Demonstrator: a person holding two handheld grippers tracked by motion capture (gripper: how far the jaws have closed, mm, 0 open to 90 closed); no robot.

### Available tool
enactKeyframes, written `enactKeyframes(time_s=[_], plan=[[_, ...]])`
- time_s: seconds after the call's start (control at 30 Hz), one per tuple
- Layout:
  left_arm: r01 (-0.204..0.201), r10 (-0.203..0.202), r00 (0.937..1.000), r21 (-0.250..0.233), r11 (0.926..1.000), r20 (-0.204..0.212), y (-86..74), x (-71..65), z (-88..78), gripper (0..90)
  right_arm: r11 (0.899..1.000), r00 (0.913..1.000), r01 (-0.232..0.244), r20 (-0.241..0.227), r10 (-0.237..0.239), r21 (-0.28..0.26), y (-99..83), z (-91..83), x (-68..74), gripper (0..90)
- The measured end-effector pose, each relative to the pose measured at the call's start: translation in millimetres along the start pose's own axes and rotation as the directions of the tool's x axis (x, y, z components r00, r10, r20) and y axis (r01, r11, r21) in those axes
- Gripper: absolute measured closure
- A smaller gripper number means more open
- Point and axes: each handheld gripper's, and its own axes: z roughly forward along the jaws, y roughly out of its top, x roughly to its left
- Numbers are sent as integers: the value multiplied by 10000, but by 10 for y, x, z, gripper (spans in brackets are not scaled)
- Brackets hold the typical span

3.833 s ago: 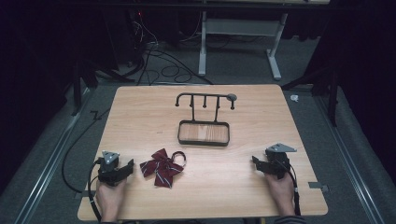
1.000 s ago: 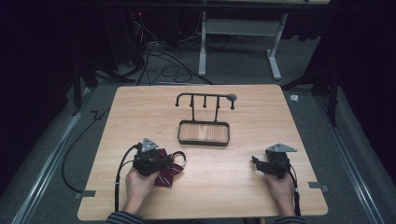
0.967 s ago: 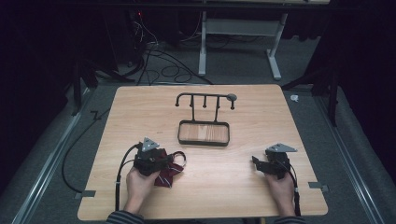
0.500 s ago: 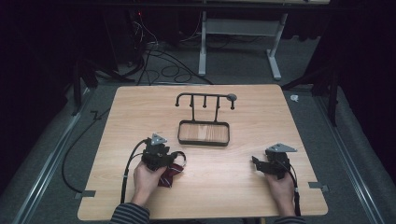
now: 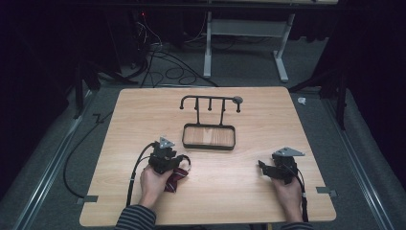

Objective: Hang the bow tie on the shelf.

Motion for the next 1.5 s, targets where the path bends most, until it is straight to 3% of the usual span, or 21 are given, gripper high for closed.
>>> enactKeyframes(time_s=[0.23, 0.67, 1.13, 1.5], plan=[[75, -76, 9999, 134, 9999, 67, -10, 2, 63, 686, 10000, 10000, -4, 7, 4, 3, 0, 0, 2, 346], [-146, 144, 9999, 508, 9986, 56, -29, -6, 117, 886, 10000, 10000, -1, 4, 1, 0, 0, 0, 2, 345], [-441, 435, 9988, 280, 9986, 213, -12, -32, -46, 892, 10000, 10000, -32, -61, 32, -7, -1, -1, -3, 345], [-224, 245, 9979, -343, 9992, 598, 18, -32, -251, 893, 10000, 10000, 8, -32, -8, -1, 0, 0, 1, 346]])
